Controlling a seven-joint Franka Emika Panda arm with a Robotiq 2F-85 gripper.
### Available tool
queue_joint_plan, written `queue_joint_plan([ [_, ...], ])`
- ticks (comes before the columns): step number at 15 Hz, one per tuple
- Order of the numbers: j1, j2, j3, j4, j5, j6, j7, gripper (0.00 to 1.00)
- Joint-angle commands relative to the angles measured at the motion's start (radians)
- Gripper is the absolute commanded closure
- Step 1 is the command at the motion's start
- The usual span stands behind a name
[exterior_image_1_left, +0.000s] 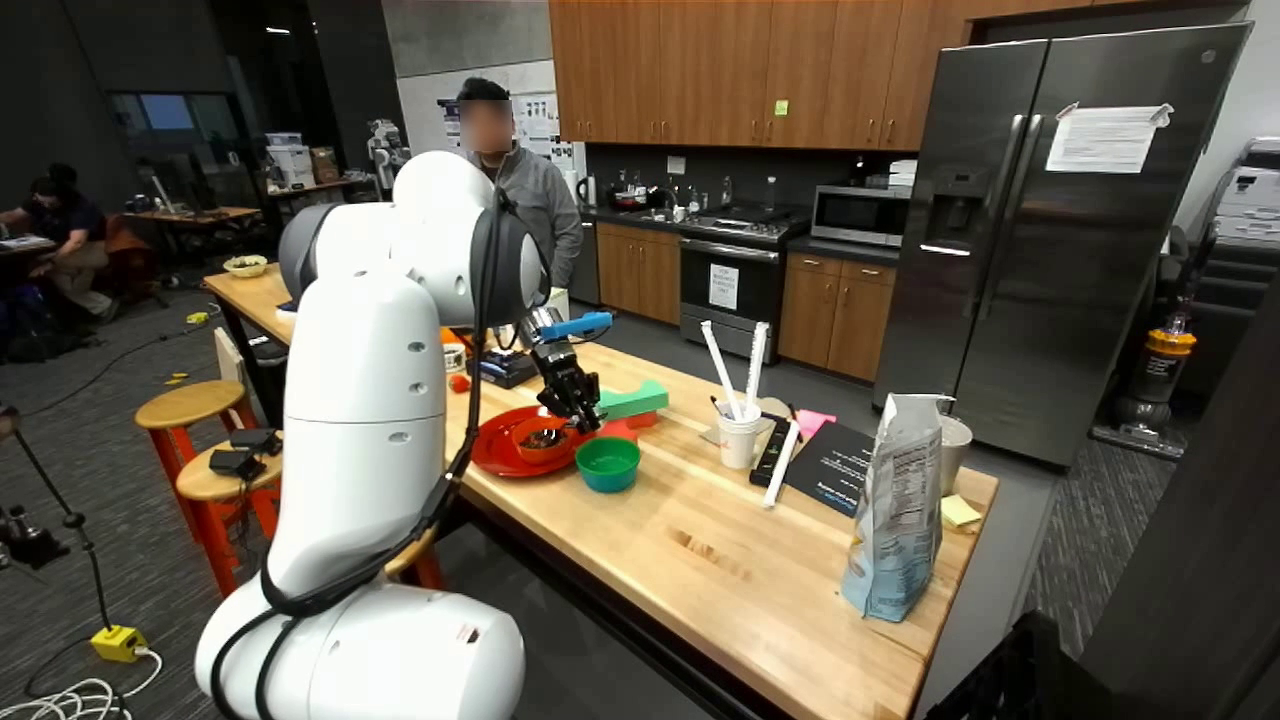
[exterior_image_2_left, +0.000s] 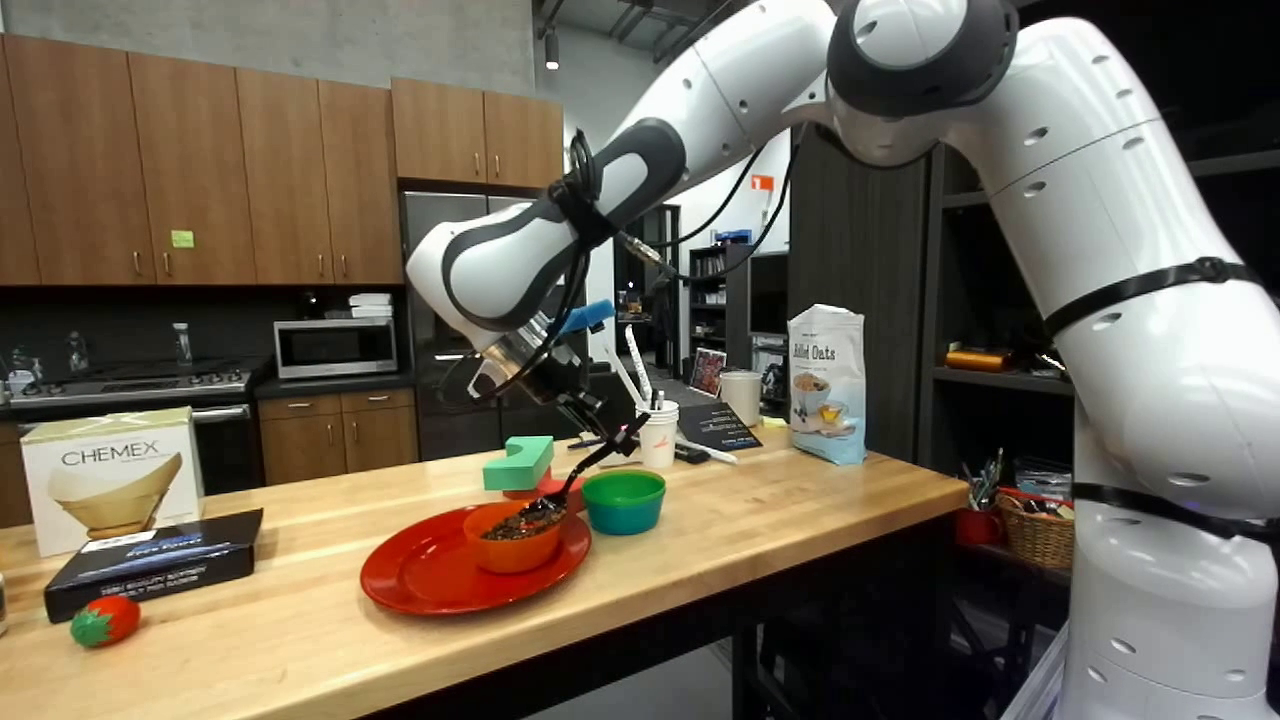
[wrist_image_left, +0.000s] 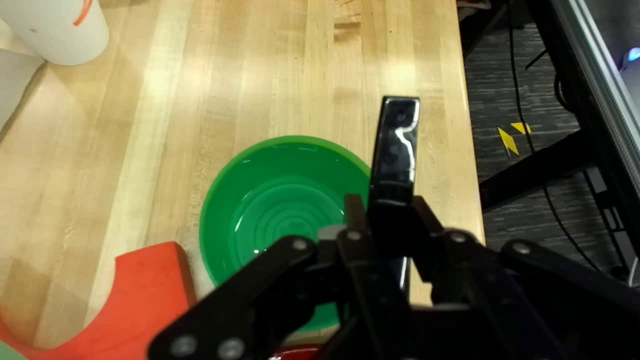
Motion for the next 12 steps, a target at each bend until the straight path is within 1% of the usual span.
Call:
queue_joint_plan([
  [1, -0.006, 0.019, 0.006, 0.026, 0.038, -0.043, 0.007, 0.94],
  [6, -0.016, 0.033, 0.000, 0.081, 0.079, -0.094, 0.007, 0.94],
  [12, -0.021, 0.058, -0.008, 0.169, 0.075, -0.147, 0.014, 0.94],
])
